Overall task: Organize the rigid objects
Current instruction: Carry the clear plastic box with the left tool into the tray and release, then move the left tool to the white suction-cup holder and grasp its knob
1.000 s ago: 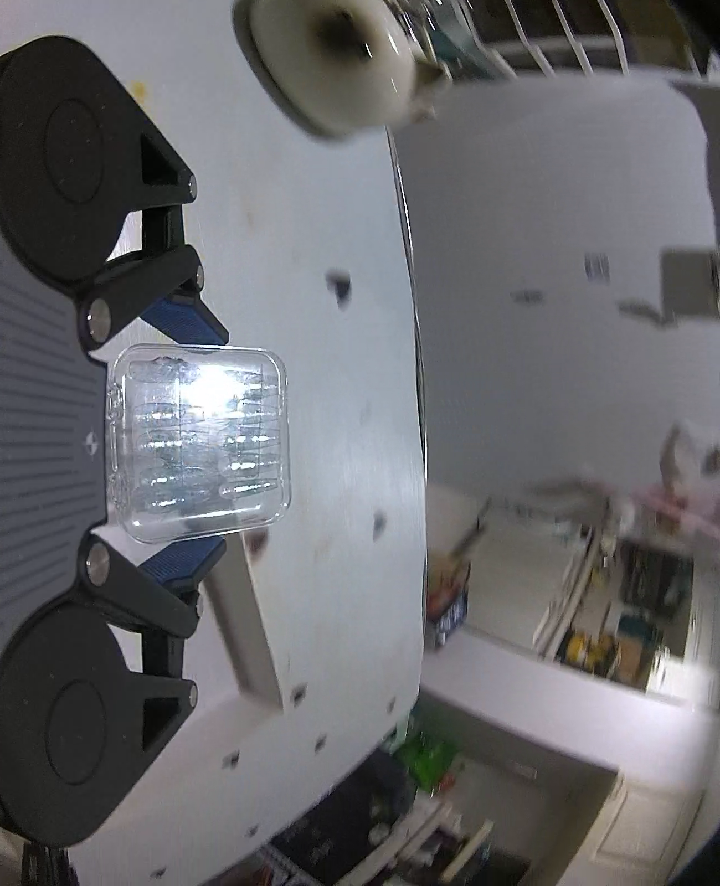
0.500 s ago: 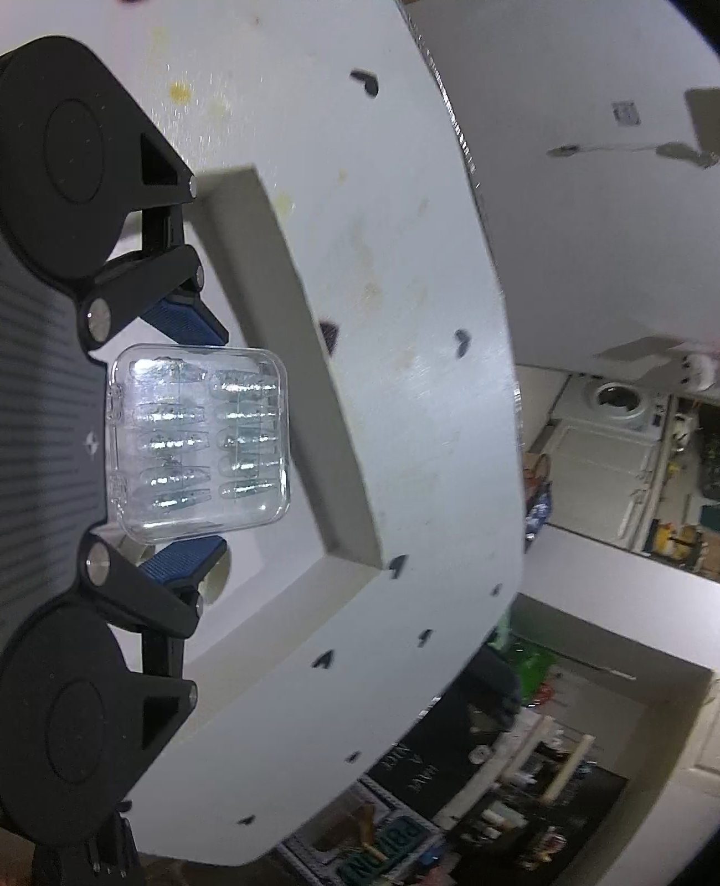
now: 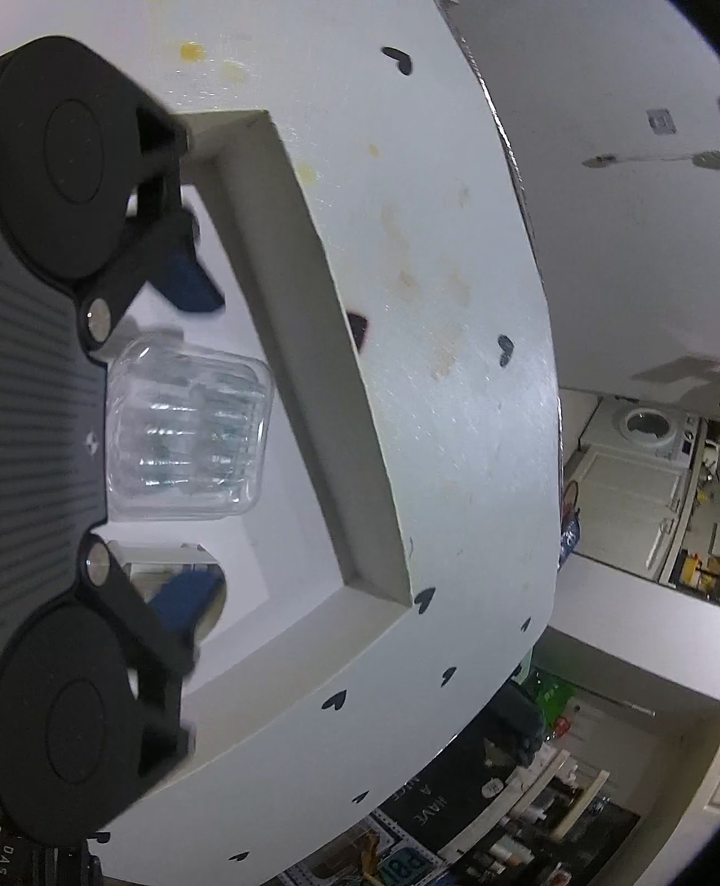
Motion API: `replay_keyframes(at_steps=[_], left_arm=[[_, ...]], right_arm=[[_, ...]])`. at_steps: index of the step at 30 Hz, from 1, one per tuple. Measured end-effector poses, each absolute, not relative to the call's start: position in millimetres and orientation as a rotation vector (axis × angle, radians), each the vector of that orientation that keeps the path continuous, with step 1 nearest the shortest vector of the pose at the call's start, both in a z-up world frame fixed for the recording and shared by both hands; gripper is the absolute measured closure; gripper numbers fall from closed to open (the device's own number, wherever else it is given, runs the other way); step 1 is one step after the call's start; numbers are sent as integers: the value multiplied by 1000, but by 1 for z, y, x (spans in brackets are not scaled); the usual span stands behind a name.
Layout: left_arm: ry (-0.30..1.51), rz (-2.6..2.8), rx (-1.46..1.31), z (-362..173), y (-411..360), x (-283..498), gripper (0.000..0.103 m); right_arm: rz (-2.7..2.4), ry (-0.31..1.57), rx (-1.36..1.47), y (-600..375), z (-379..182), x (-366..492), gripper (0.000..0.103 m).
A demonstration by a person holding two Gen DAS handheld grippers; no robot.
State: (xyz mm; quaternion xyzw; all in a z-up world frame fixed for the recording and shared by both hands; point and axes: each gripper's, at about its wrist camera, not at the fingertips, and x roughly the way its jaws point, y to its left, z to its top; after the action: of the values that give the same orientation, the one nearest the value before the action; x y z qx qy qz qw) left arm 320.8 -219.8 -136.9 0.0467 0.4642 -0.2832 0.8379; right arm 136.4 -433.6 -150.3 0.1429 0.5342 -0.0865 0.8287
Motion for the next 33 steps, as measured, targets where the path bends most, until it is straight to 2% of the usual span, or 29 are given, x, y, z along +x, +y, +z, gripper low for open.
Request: replay_keyframes(at_steps=[16,33], left_arm=[[986,-626,92,-115,-204,291,0],[810,-704,131,-65,-176,205,0]], right_arm=[[-179,1138,302,-434,-151,139,93],[-175,1129,299,-433,-150,136,93]])
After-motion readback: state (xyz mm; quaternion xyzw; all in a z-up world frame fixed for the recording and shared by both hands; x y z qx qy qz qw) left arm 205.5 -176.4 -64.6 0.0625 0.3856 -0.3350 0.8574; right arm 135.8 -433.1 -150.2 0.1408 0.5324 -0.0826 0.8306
